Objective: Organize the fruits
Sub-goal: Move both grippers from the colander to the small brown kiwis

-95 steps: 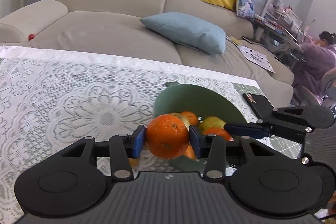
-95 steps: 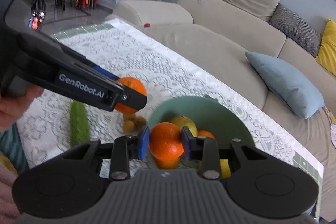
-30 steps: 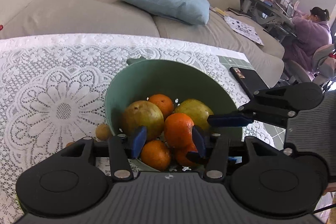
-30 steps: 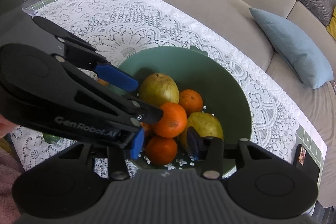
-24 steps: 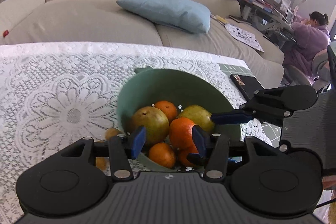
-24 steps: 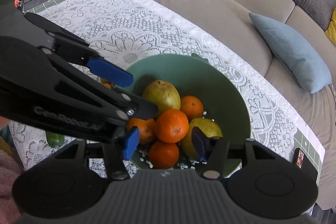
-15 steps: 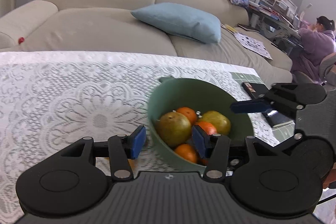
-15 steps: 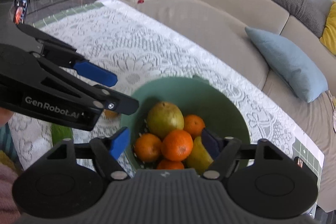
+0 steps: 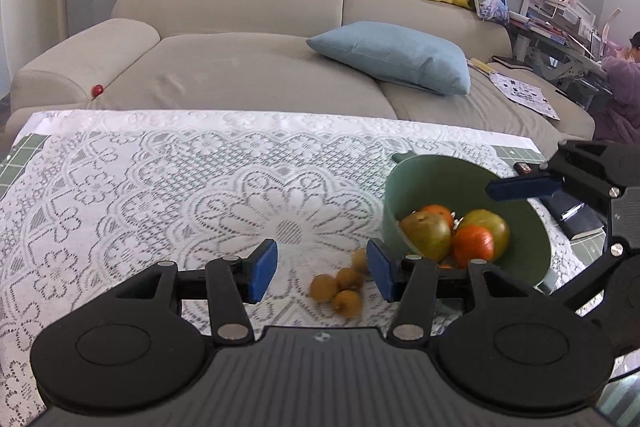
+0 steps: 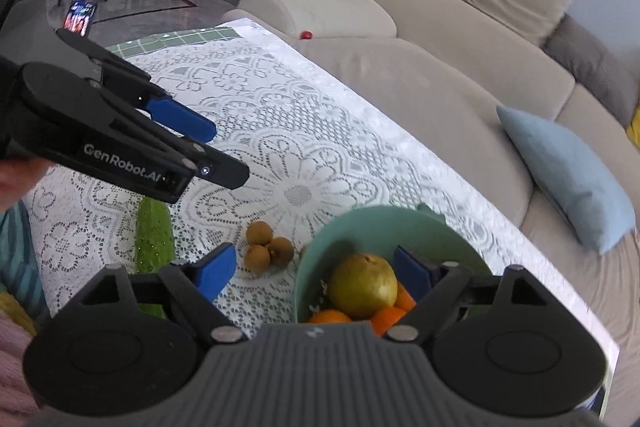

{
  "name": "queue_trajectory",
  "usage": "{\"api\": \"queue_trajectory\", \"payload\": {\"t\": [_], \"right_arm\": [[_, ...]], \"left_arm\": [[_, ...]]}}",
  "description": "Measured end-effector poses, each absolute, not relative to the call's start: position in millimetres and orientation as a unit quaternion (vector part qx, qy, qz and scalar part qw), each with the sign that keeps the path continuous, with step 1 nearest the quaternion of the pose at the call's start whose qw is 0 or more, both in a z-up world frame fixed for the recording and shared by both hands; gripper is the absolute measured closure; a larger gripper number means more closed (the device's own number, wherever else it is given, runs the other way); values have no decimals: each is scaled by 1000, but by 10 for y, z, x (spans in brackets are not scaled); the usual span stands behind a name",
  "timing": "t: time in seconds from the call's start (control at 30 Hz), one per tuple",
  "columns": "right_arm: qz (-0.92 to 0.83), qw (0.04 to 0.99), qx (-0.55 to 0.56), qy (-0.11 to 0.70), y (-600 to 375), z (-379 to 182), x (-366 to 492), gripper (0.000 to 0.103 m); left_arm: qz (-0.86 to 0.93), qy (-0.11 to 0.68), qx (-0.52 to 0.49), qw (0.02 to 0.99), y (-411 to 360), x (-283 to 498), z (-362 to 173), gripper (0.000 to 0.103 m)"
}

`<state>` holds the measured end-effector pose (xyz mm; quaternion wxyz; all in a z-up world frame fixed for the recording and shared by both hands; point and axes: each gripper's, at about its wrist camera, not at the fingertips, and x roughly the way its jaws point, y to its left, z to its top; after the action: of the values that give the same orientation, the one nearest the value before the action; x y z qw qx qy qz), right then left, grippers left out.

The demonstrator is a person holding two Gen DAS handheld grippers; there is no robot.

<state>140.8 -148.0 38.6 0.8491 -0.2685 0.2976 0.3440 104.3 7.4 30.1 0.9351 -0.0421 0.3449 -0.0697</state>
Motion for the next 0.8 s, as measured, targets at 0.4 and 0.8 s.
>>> {"api": "queue_trajectory", "payload": {"t": [0.4,0.8], "right_arm": [[396,780,-383,298,-1004,188,1413,29],[415,726,-427,345,-789,77,1700,59]], "left_arm": [[-131,390,-54,910,299,1117,22,42],[-190,395,-35,898,291,1301,-167,42]]}}
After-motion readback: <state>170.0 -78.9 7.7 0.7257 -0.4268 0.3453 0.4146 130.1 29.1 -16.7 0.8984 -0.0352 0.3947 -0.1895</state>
